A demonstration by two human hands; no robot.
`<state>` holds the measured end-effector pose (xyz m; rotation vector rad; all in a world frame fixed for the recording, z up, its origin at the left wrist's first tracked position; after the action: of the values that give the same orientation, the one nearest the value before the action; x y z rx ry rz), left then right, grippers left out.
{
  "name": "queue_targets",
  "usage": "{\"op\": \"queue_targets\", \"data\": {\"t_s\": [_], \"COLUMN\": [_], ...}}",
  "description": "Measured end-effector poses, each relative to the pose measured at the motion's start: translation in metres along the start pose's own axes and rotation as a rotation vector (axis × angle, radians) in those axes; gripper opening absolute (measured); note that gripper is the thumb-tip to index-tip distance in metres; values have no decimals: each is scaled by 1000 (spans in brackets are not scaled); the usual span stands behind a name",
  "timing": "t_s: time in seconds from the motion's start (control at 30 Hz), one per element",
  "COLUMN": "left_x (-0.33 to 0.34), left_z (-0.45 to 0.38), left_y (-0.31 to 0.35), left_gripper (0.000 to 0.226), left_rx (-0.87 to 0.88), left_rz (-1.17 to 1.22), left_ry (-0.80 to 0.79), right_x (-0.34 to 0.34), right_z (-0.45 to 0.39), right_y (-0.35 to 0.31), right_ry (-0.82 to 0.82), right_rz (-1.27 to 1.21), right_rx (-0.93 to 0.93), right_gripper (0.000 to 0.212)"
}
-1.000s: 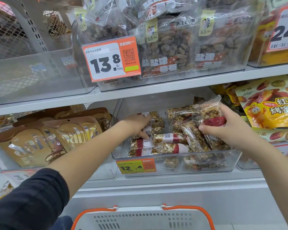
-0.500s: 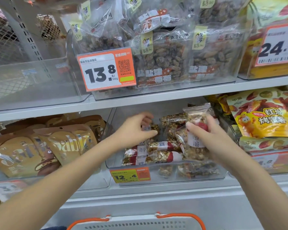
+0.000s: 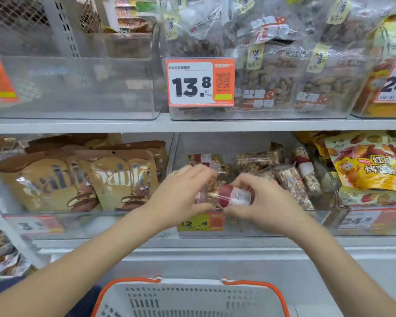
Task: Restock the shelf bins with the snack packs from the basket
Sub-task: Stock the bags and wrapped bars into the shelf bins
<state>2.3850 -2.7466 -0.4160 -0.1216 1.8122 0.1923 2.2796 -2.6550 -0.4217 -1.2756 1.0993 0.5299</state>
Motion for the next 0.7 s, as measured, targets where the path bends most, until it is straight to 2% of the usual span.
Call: {"op": "queue_targets", "data": {"t_s": [0.07, 0.13, 0.17, 0.2, 0.3, 0.37, 0.5, 0.63, 0.7], "left_x": [3, 11, 16, 22, 35, 37, 36, 41, 40], "left_z": [12, 23, 28, 34, 44, 45, 42, 45, 45], "left_y": [-23, -31, -32, -34, -42, -40, -40, -39, -39], "left_gripper": [68, 49, 33, 29, 30, 28, 24, 24, 23], "left_rx": [-86, -25, 38, 86, 178, 240, 279, 295, 286], "left_rz": [90, 66, 35, 4, -49, -105, -82, -148, -155], "left_ry": [-19, -38, -35, -30, 17, 39, 69, 63, 84], "right_x": [-22, -28, -22, -11, 21, 36, 74, 72, 65], "right_z": [-9, -29, -44, -60, -107, -129, -129, -107, -100], "right_y": [4, 10, 10, 6, -8, -8, 14, 59, 72], "right_ry": [144, 160, 99, 17, -120, -211, -541, -522, -497], "right_rz": [-56, -171, -169, -139, -76, -95, 17, -116, -54], "right_rx": [9, 32, 33, 16, -55, -6, 48, 123, 140], "right_gripper": [34, 38, 40, 45, 59, 64, 59, 64, 70]}}
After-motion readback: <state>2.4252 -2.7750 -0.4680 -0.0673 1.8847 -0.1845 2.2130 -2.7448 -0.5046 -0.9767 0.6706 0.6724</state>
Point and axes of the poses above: each hand's wrist, its own z-axis away from the middle knuckle, its own x-axis out of the palm, y = z × x, the point moved 8 cm from there along -z, towards the middle knuckle, and after that the axes turned 8 degrees about -y, right-handed, at the moved point
